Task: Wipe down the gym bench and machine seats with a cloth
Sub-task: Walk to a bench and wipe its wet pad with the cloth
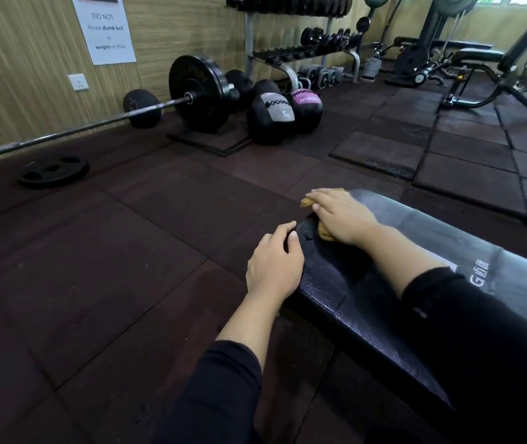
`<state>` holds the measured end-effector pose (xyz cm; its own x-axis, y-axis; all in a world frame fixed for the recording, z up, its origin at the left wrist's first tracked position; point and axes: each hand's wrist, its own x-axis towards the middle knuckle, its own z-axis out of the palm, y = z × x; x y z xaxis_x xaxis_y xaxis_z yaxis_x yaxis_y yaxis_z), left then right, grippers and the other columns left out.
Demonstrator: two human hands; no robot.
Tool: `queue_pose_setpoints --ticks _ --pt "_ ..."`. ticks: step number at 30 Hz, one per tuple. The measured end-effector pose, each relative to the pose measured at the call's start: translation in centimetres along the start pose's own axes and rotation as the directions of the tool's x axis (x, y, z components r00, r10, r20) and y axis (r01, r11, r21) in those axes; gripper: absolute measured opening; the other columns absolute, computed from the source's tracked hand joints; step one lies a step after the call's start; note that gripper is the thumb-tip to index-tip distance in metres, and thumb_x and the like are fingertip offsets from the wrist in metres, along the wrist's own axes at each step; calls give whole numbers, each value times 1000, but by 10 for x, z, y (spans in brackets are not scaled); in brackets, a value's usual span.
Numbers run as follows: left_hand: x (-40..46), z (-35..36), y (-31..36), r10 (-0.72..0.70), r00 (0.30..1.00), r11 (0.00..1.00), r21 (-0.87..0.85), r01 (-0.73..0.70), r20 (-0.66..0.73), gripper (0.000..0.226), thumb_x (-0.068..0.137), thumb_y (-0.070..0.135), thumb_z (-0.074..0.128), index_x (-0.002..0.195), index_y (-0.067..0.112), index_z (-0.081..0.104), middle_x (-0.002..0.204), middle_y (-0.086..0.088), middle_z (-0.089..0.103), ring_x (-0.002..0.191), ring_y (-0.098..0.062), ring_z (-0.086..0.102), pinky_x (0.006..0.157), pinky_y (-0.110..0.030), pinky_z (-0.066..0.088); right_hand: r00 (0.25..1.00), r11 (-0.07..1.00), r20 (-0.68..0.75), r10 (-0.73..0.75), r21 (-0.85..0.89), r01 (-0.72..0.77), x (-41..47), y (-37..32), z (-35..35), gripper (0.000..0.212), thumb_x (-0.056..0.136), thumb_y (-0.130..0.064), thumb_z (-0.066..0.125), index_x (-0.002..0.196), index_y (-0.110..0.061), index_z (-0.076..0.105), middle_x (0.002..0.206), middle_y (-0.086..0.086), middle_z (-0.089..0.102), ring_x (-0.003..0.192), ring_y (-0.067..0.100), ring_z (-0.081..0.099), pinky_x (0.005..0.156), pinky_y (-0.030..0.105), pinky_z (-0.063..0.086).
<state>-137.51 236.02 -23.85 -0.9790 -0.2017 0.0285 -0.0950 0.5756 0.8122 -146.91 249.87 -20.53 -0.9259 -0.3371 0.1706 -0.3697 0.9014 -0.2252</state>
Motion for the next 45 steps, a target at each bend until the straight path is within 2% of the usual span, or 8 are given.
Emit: queue_pose_setpoints --ticks 6,13,18,27,34,37,41,45 --pt "1 1 -1 -19 1000 999 32 19 9 39 102 43 31 138 43 45 131 4 52 119 -25 50 93 -33 37 983 980 -11 -181 81 182 -55 -9 5 42 101 -22 32 143 -19 33 150 -3 31 139 15 24 115 28 16" --pt "3 3 -2 -25 1000 1000 9 25 -6 39 101 43 32 138 43 46 132 7 52 120 -23 50 94 -33 37 998 999 18 52 -3 -52 -15 23 -5 45 101 -22 33 145 -12 30 153 7 26 141 23 22 116 34 12" --pt "5 2 -1 -17 1000 998 53 17 0 40 102 43 31 139 41 45 136 4 51 123 -24 49 95 -34 37 996 994 39 -78 -71 81 -13 -31 12 44 101 -20 29 144 -11 31 152 6 28 141 23 20 112 39 11" --pt "1 0 0 -24 1000 999 49 24 11 40 102 44 27 138 43 44 139 7 49 124 -22 48 94 -33 37 991 981 90 103 155 -116 -66 -17 -10 46 101 -38 26 147 -34 22 156 -12 16 144 9 10 116 48 3" --pt "5 0 1 -11 1000 991 134 8 24 44 102 44 23 143 37 37 142 1 43 121 -28 49 94 -38 38 992 980 120 39 188 -61 -81 -41 -9 47 102 -30 26 149 -30 18 157 -8 15 144 10 11 116 46 1" --pt "3 -2 5 -47 999 968 246 50 -19 46 103 40 21 147 29 30 150 -1 31 129 -29 38 101 -49 34 983 967 106 152 190 -170 -88 -36 -14 47 102 -33 24 148 -33 18 157 -10 15 144 7 12 116 48 0" --pt "-6 0 25 206 957 924 364 -120 -206 41 100 33 32 137 23 46 144 0 42 127 -27 41 105 -54 29 934 934 20 358 8 -358 -108 -13 -24 44 99 -32 30 142 -25 34 149 5 32 138 22 26 113 49 11" --pt "-15 19 53 268 962 844 467 -263 56 48 90 62 39 130 40 53 146 10 39 132 -26 32 106 -47 26 944 944 48 325 41 -327 -118 0 -24 41 99 -35 34 139 -29 40 153 1 29 140 20 26 115 46 14"
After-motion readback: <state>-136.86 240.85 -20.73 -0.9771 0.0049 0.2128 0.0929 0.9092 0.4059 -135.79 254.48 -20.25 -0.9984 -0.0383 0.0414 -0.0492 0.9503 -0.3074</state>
